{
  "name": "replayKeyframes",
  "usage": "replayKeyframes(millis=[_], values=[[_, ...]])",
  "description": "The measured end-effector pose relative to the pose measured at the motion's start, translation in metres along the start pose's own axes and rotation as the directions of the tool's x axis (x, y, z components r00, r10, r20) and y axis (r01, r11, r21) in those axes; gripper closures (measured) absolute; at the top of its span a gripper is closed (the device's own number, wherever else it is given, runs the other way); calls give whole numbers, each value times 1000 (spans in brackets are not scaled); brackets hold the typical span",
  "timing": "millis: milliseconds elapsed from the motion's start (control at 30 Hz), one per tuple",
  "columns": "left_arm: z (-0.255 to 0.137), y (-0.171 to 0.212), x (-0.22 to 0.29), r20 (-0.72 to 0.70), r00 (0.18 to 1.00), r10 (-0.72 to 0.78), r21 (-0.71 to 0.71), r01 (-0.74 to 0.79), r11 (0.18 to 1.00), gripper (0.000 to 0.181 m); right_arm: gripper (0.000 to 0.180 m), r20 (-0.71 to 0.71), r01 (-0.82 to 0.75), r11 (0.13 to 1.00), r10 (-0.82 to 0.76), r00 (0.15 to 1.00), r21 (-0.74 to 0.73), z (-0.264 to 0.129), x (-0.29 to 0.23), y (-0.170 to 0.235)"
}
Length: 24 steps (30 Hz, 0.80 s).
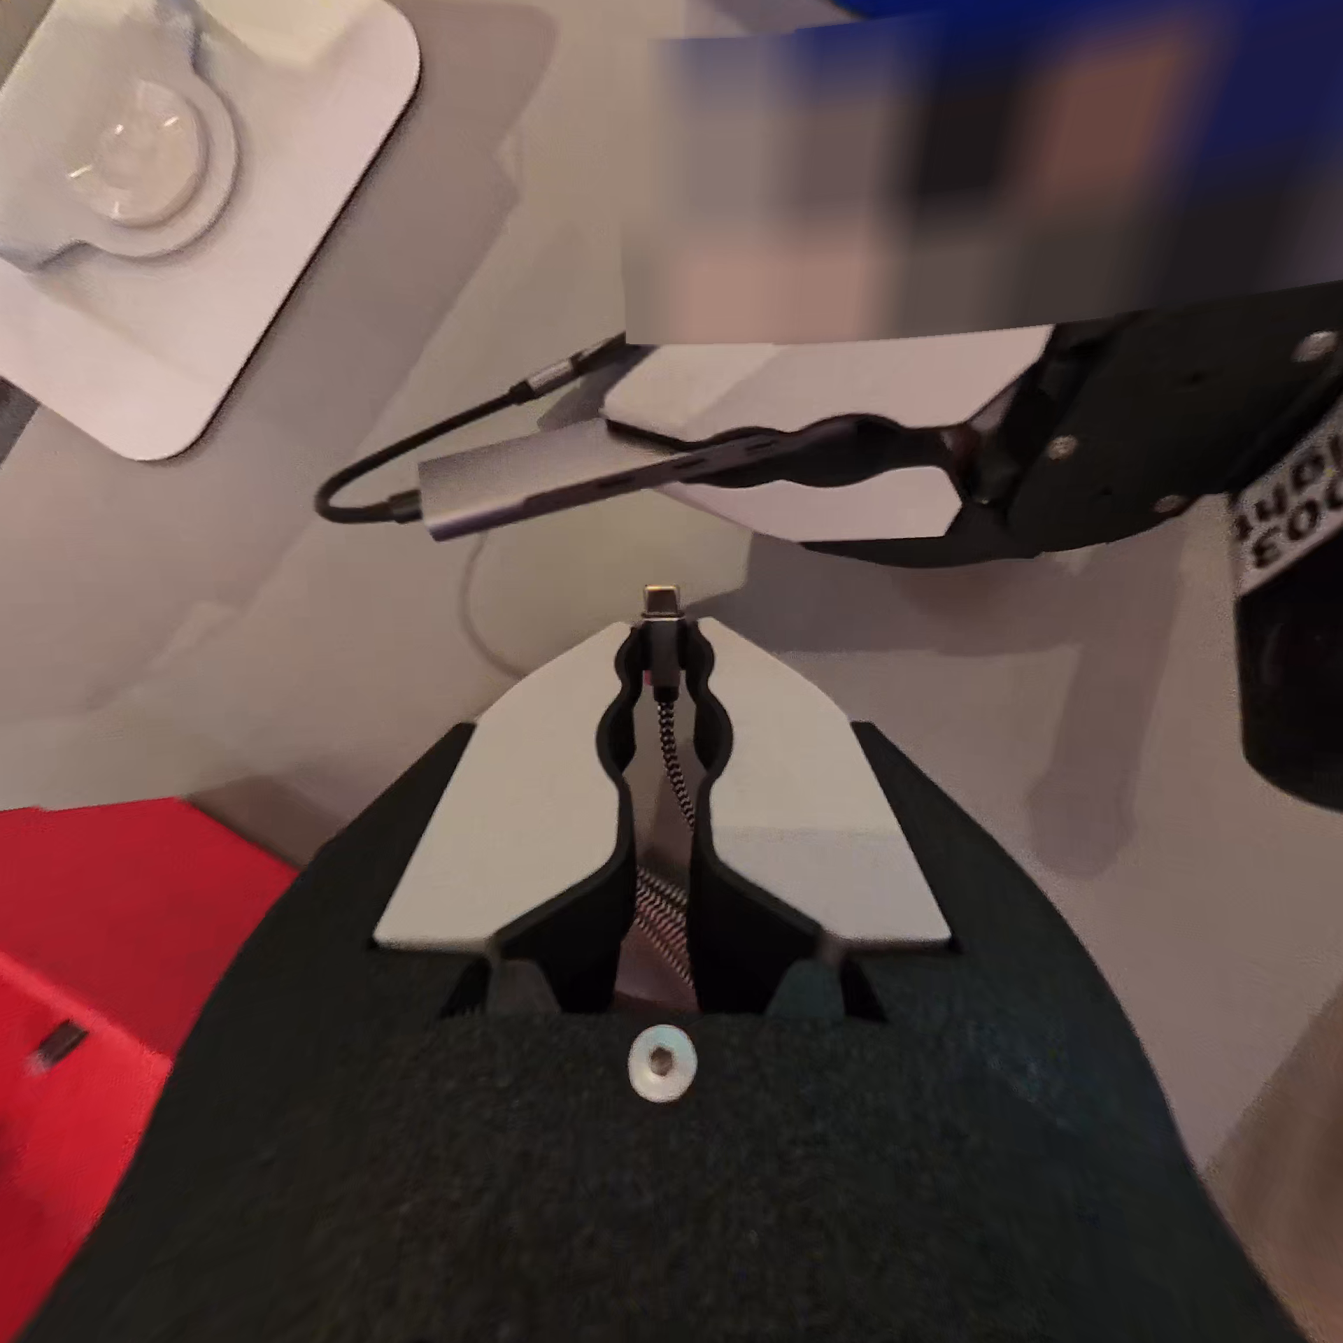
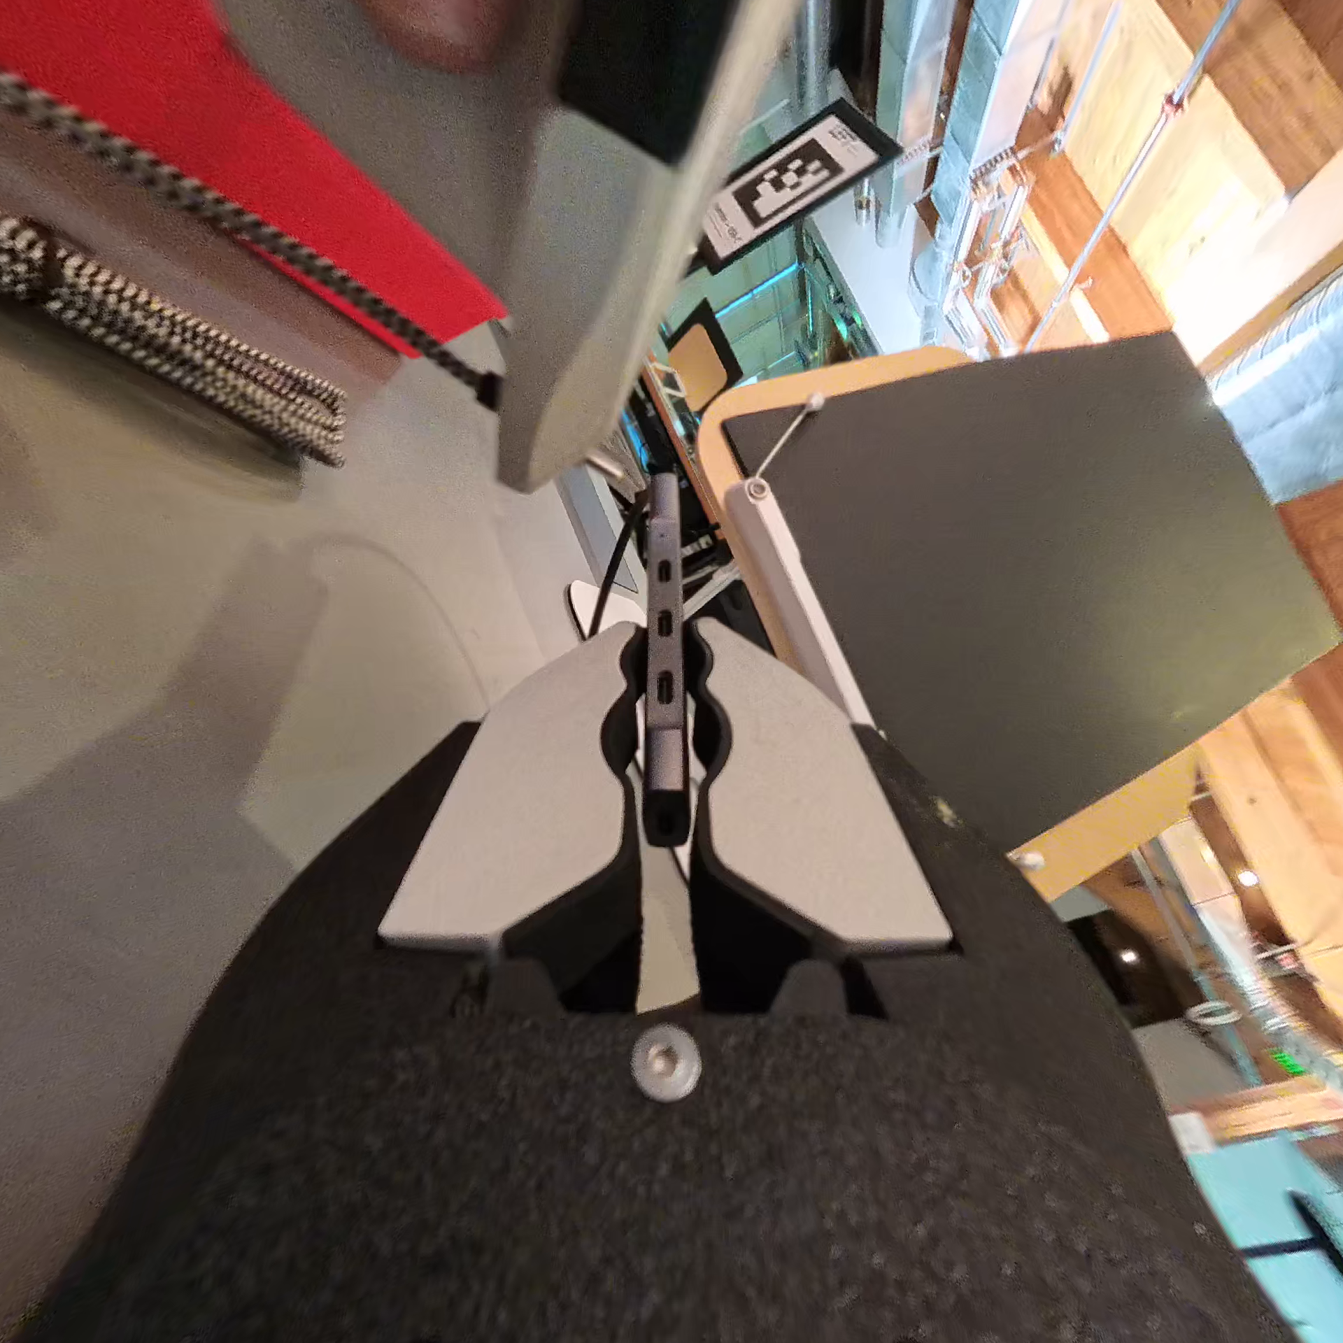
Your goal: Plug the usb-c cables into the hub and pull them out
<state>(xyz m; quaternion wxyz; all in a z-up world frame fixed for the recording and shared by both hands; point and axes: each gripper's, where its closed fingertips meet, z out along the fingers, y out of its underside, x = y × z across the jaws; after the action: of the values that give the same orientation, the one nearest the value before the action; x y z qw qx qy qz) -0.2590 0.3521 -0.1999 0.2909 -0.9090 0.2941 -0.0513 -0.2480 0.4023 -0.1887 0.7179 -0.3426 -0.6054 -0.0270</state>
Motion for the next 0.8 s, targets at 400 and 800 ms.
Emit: replayKeyframes(millis=[400, 800], values=[[19, 9, -3, 10, 999, 30, -115, -29, 993, 170, 171, 47, 263, 964, -261, 964, -34, -1, -20, -10], [-15, 38, 83, -223, 961, -163, 155, 200, 968, 170, 171, 24, -118, 990, 121, 992, -82, 3, -3, 12]])
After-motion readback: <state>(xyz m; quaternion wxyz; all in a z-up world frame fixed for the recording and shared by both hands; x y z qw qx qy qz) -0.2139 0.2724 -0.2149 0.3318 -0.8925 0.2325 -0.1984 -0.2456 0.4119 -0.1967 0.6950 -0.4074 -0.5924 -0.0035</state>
